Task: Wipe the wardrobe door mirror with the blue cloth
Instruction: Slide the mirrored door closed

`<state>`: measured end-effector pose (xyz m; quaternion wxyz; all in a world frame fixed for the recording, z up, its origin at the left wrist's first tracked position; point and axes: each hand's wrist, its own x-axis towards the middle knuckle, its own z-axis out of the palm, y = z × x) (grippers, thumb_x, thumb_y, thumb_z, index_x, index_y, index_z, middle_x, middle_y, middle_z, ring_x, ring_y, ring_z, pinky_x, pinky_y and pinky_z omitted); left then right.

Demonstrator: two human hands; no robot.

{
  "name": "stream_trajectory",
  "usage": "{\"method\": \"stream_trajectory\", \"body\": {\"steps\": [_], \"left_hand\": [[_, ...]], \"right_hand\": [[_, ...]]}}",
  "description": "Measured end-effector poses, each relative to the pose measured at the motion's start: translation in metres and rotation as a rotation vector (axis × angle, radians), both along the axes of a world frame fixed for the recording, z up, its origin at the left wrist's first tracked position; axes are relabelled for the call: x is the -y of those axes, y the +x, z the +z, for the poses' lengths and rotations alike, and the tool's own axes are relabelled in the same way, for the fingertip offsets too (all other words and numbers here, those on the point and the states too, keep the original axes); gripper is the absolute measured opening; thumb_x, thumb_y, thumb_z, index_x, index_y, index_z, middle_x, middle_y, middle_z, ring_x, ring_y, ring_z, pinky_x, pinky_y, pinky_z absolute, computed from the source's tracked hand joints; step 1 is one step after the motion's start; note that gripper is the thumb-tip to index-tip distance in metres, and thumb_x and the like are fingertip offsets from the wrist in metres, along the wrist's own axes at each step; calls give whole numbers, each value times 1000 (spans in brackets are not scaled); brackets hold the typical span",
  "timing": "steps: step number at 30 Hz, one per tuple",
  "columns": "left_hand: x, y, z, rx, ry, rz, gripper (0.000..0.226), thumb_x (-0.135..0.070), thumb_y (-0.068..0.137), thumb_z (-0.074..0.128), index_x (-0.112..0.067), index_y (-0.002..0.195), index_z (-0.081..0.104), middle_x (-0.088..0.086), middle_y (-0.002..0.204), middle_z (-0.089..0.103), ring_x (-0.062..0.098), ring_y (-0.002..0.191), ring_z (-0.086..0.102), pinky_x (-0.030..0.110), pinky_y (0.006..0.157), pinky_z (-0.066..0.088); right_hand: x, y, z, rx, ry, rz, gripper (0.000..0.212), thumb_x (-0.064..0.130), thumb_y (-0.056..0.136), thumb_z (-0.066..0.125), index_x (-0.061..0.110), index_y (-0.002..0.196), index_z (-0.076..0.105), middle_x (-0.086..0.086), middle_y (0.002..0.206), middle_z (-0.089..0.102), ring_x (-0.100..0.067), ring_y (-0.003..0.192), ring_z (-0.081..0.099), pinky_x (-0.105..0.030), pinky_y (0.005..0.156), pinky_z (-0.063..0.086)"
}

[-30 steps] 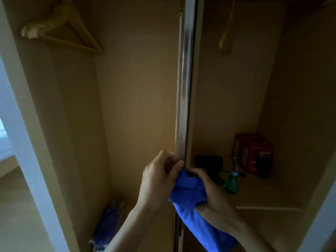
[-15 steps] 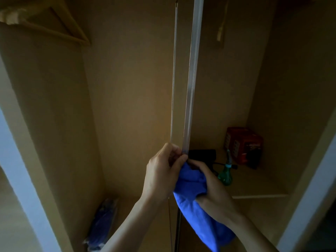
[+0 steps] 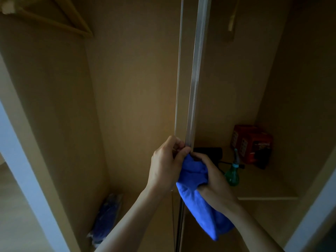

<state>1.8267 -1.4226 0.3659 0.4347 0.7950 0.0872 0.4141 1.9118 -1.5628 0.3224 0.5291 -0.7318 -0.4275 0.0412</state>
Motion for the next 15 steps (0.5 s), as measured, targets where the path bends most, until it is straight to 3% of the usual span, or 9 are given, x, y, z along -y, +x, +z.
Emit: {"method": "stream_trajectory", "body": {"steps": [4,9,13,15], "left_hand": [[-9,14,1,-19,-15,12,14,-27,95,71,-28,88,59,-10,81,70,8,79,68,34,69,59],[-18,33,3,-40,-21,52,12,-28,95,70,-25,89,60,-10,80,69,8,78,67,37,69,59],[-27,48,4,-63,-9,81,10,-30,96,68,-25,91,60,-10,83,70,8,80,68,35,71,59],[-30,54,4,-68,-8,87,10,-30,96,68,-25,91,60,-9,83,70,9,81,68,35,71,59]], "right_hand": [[-9,12,2,-36,41,58,67,1,87,61,52,130,49,25,127,60,-2,123,59,-22,98,51],[-24,31,6,-57,30,51,59,13,83,59,44,131,51,22,124,63,-2,120,60,-28,100,53],[-36,50,6,-82,-5,28,57,22,79,60,46,129,52,14,124,64,-12,118,62,-39,102,52],[-40,57,6,-71,1,36,58,16,80,60,54,123,53,22,120,63,-4,117,62,-31,99,53]]}}
